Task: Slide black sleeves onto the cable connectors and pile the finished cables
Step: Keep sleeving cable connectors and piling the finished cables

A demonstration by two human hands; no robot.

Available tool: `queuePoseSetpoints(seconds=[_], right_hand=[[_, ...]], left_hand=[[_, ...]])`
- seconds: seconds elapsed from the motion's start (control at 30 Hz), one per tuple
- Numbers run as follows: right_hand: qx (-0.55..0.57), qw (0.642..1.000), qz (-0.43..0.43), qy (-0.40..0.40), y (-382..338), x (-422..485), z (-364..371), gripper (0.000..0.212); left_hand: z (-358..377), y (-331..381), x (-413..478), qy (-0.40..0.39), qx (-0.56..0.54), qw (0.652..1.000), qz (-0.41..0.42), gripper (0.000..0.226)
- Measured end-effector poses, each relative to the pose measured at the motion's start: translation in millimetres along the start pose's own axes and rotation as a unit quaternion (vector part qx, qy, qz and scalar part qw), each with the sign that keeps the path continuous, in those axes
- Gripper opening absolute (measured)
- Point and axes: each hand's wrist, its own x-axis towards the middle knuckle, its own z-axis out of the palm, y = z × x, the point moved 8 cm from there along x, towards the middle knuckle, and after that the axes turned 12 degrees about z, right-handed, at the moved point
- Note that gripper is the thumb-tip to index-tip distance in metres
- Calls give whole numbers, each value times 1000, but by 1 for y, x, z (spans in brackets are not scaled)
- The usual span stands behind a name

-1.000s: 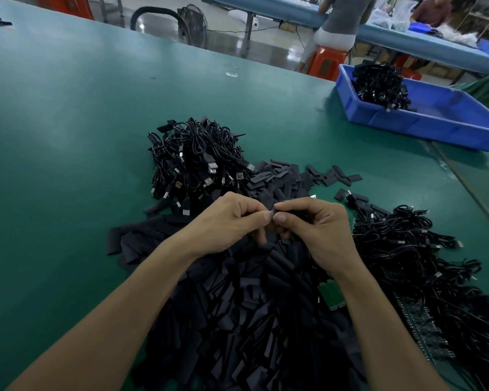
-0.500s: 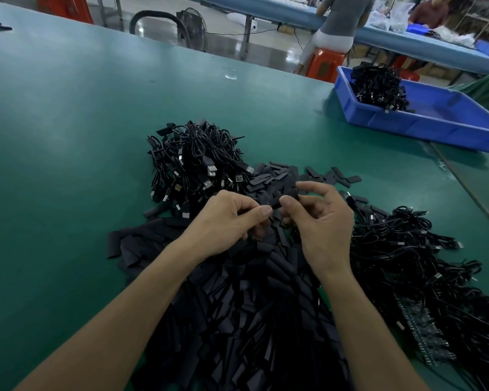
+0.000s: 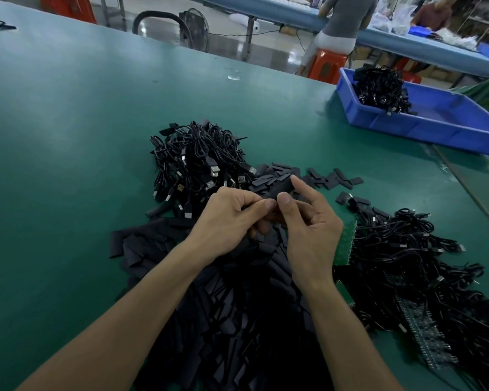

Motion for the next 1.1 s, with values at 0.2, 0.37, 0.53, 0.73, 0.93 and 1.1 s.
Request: queuePoseSetpoints(seconds=[0.2,0.37,0.53,0.73,0.93,1.1], right_hand=[[-22,1000,-1,1,-5,4,2,28],[-5,1000,-1,9,-18,12,-5,25],[102,993,50,20,-21,23,-15,20],[70,994,85,16,-28,36,-23,19],[109,990,93,-17,-43,48,-17,17],[17,996,88,-17,-46,55,-31,25]], left_hand=[[4,3,0,7,-4,1000,15,27],[-6,10,3,45,28,998,45,24],[-6,8,1,-25,198,978,60,44],[-30,13,5,45,245,966,68,15],[-15,24,14,-1,247,964,101,40],[-31,28,17,70,231,968,67,20]])
